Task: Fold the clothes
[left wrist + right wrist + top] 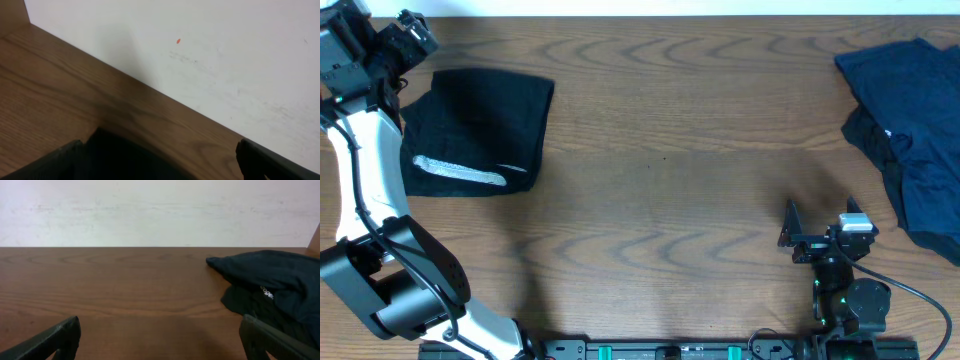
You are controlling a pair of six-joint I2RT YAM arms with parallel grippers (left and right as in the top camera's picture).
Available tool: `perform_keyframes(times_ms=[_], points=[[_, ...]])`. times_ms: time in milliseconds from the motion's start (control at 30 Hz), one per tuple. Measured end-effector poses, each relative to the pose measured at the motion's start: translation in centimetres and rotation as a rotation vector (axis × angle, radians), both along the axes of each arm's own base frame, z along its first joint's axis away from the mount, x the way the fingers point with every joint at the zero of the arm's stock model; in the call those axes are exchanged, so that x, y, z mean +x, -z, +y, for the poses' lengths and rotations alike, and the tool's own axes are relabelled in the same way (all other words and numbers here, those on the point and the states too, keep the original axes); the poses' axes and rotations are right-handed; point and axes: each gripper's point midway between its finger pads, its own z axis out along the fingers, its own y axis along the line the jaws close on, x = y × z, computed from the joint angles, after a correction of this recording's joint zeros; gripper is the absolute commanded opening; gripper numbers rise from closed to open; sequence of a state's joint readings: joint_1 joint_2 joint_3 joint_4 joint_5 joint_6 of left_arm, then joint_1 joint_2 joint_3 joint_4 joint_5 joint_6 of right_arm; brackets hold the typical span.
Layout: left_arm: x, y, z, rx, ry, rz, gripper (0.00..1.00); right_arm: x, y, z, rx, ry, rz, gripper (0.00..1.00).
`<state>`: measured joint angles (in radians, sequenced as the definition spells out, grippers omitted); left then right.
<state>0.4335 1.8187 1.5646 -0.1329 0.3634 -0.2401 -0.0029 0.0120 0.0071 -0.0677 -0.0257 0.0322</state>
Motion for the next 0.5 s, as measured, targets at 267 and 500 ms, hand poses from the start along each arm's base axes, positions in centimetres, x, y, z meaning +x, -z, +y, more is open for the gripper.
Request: perform_keyframes(times_ms=[267,500], points=[[0.0,0.0,0.0,0.0,0.0,0.0,0.98,0.0,0.0,0.0,0.0,0.0,0.0,0.99],[-0.8,1.4,-0.4,-0.03,-0.001,0.065,0.98,0.0,0.0,0.0,0.0,0.0,0.0,0.99]])
